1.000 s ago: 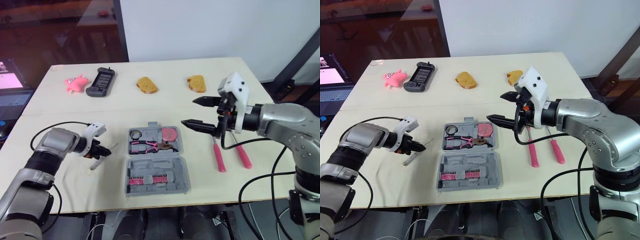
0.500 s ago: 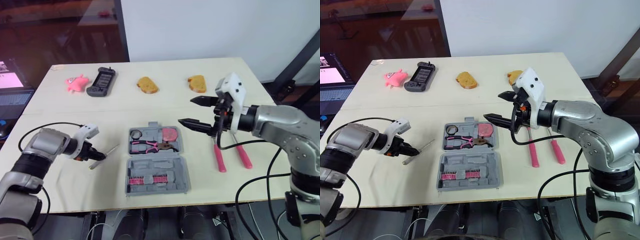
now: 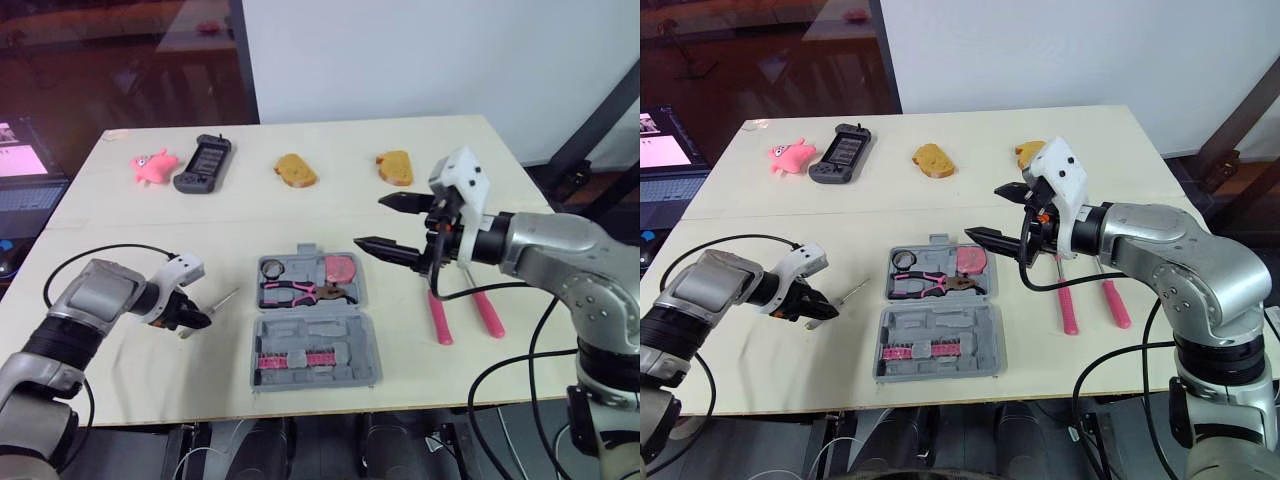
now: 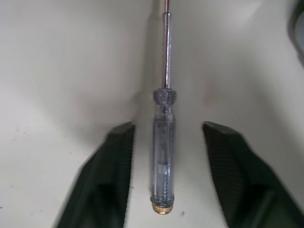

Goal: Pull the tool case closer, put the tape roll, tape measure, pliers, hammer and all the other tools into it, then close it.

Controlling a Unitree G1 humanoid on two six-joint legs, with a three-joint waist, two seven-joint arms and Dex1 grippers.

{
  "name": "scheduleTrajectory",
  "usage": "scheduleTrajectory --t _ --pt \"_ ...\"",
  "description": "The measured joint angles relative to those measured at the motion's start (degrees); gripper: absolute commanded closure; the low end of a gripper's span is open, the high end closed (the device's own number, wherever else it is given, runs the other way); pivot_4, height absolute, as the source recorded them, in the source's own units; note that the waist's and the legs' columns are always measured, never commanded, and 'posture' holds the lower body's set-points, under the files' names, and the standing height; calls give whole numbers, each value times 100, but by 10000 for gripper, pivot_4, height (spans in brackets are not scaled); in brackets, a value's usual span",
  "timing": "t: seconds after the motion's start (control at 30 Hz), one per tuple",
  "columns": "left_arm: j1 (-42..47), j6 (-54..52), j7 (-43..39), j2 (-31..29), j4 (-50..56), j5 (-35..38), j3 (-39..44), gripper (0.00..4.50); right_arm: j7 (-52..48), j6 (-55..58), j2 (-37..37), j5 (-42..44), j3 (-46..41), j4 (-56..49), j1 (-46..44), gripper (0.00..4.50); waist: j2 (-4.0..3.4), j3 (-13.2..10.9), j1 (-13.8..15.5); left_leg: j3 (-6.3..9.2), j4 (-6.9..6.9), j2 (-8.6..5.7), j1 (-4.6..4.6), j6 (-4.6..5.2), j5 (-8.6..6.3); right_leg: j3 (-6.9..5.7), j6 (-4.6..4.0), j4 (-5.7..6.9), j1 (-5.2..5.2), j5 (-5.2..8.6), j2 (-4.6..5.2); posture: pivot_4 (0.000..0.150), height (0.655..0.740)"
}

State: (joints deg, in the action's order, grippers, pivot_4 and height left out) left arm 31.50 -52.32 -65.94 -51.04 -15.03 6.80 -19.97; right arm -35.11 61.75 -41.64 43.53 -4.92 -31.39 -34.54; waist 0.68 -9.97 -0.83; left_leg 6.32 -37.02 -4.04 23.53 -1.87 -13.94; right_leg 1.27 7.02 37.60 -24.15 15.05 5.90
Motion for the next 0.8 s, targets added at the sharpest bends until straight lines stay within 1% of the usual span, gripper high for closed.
scheduleTrajectory --t 0.03,0.07,0.47,0.5,0.53,0.57,0.63,0.67,0.8 --pt "-8 -9 10 -1 19 -18 -14 42187 1 0 0 0 1 0 0 0 0 0 0 0 0 0 0 0 0 0 0 0 0 0 0 1500 7400" --pt "-27 -16 18 -1 57 -25 -16 44522 2 0 -3 0 1 1 0 0 0 0 0 0 0 0 0 0 0 0 0 0 0 0 -1 1500 7400" --pt "-108 -222 130 26 230 -6 64 44522 -3 0 -16 0 27 5 -1 0 0 0 1 0 -1 0 0 0 0 0 0 0 2 0 0 1500 7400" --pt "-120 -218 127 12 236 -7 65 40059 -3 0 -16 0 29 7 -1 0 0 0 1 1 0 0 0 0 0 0 0 0 2 0 0 1500 7400" --pt "-125 -228 133 11 237 -6 66 34358 -3 0 -16 0 32 7 -1 0 0 0 1 1 0 0 0 0 0 -1 0 0 2 0 0 1500 7400" --pt "-127 -236 115 11 251 4 67 31292 -3 0 -16 -1 36 7 -1 0 0 0 1 1 0 0 -1 0 0 -1 0 0 1 0 -1 1500 7400" --pt "-125 -338 68 28 347 55 69 20881 -3 0 -16 -1 51 7 -1 0 -2 1 0 1 1 1 -2 0 0 -1 0 0 2 0 -1 1500 7400" --pt "-124 -369 62 40 392 82 70 17078 -2 0 -15 -1 63 8 -1 0 -3 2 5 1 0 1 -4 0 0 -1 0 2 5 0 -1 1500 7400" --pt "-93 -468 140 65 409 119 72 17078 -1 0 -12 0 141 8 -2 0 -4 2 11 8 -4 1 -11 0 0 -6 0 2 16 0 -1 1500 7400"
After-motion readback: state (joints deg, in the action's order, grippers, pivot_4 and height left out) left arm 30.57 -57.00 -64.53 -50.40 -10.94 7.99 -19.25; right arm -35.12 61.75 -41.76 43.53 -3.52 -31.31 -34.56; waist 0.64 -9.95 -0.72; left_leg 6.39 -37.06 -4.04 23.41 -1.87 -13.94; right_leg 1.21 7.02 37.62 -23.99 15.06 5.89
